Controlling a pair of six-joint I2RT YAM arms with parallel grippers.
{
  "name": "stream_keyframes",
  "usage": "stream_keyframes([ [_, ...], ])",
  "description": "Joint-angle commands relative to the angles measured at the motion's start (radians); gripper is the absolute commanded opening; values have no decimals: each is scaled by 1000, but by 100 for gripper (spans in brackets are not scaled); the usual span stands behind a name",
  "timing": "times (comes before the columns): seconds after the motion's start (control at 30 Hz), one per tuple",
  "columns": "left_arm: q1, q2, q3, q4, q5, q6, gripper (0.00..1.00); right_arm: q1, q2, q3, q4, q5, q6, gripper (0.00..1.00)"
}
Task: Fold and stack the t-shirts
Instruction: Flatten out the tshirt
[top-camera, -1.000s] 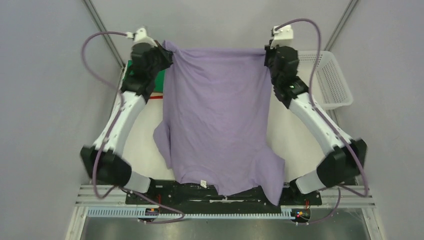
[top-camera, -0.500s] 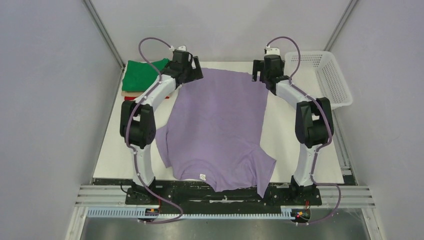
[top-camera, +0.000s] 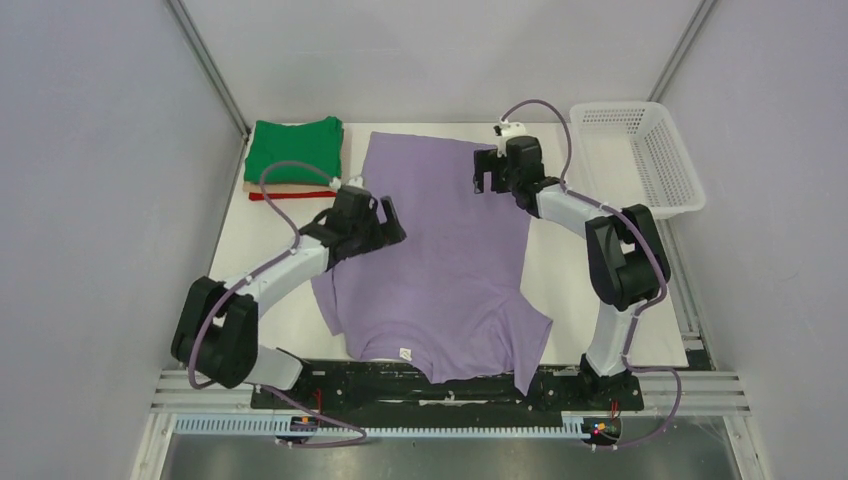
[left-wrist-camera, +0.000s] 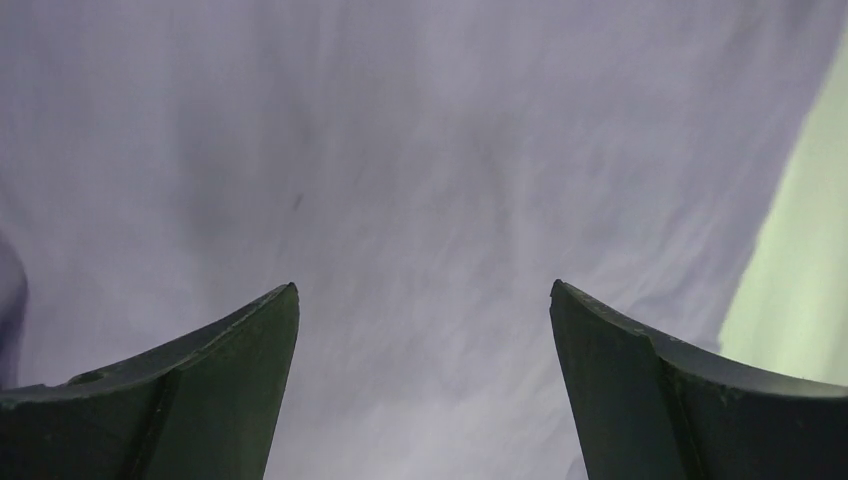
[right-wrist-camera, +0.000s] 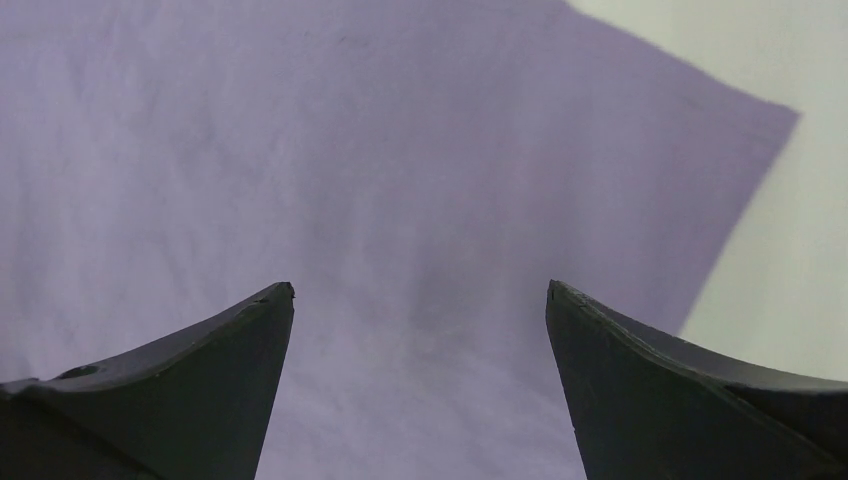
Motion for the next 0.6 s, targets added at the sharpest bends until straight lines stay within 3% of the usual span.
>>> stream_keyframes([
  [0.0,-8,-161,-221,30,43,-177,100,43,29,-43,70,-22,3,98],
  [0.13,-9,-263,-352,12,-16,-224,100,69,49,-59,66,-25,13,98],
  [0.27,-9,-251,-392,22,-77,-254,100,97,40,-124,86,-14,34,98],
  [0.37,-5,-172,-364,14,-125,-277,100,114,23,-197,106,-6,64,98],
  [0.57,20,114,-156,-95,-216,-249,100,146,-91,-388,107,-21,142,98],
])
